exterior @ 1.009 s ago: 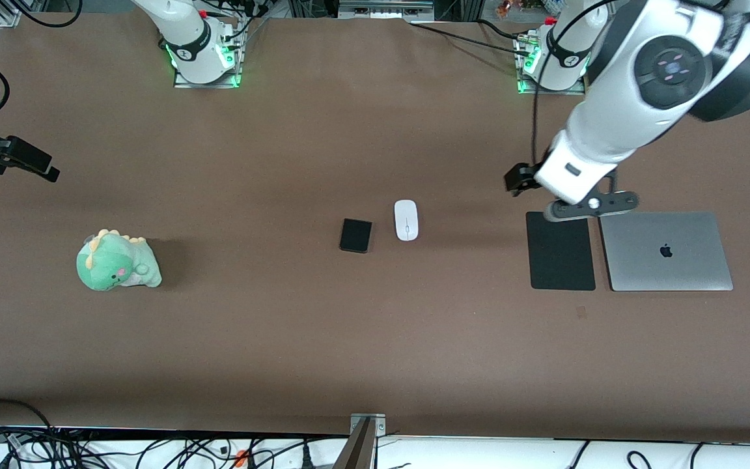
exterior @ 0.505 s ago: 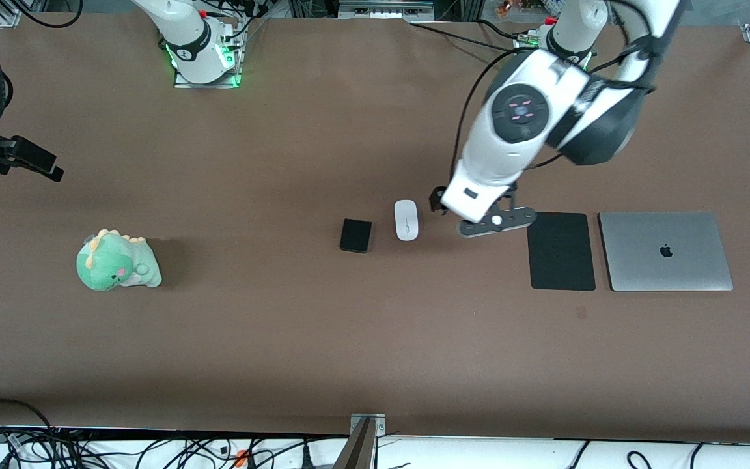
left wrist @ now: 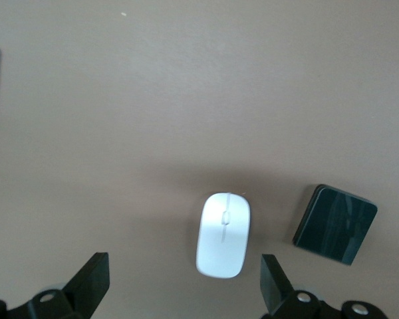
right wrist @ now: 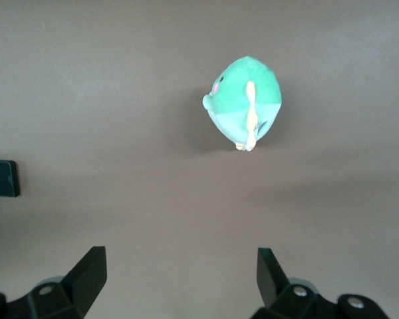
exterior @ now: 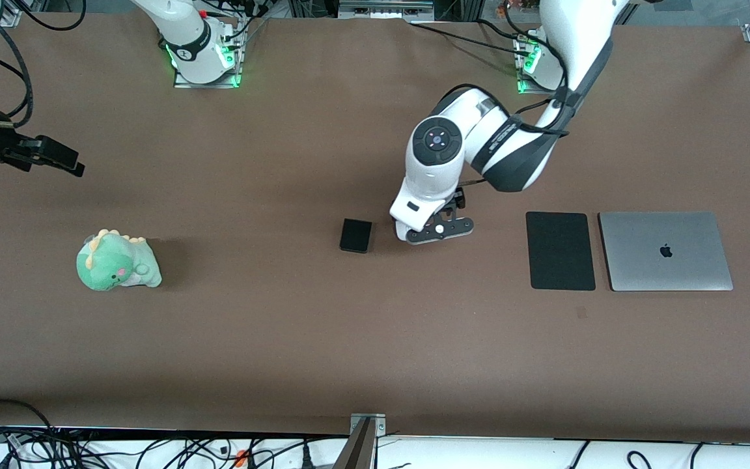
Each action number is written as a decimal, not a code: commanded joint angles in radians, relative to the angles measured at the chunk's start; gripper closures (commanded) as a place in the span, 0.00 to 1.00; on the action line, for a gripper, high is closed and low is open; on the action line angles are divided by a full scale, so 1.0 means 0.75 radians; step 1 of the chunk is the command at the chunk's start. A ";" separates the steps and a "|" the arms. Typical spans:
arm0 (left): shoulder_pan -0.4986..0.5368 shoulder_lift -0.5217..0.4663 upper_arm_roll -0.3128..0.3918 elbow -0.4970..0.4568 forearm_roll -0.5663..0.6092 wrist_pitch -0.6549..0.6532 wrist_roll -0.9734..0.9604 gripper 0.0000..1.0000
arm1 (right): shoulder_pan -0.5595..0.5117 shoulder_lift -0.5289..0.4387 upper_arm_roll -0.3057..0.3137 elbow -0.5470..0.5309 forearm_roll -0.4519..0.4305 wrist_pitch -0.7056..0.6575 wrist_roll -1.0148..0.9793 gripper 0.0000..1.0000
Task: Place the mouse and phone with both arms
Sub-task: 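Lower the left gripper and grasp the white mouse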
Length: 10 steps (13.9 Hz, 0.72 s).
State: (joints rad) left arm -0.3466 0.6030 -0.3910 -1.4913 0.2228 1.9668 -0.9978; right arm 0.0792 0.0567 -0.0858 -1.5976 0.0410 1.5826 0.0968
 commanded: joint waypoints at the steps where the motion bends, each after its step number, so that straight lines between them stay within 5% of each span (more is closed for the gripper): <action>1: -0.047 0.077 0.008 0.031 0.079 0.045 -0.085 0.00 | 0.037 0.012 0.004 -0.015 -0.020 -0.022 0.010 0.00; 10: -0.104 0.182 0.012 -0.040 0.120 0.153 -0.152 0.00 | 0.097 0.086 0.004 -0.032 -0.018 -0.001 0.012 0.00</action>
State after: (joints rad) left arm -0.4134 0.7292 -0.3904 -1.5031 0.2805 2.0319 -1.0897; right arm 0.1460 0.1162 -0.0826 -1.6184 0.0410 1.5794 0.0990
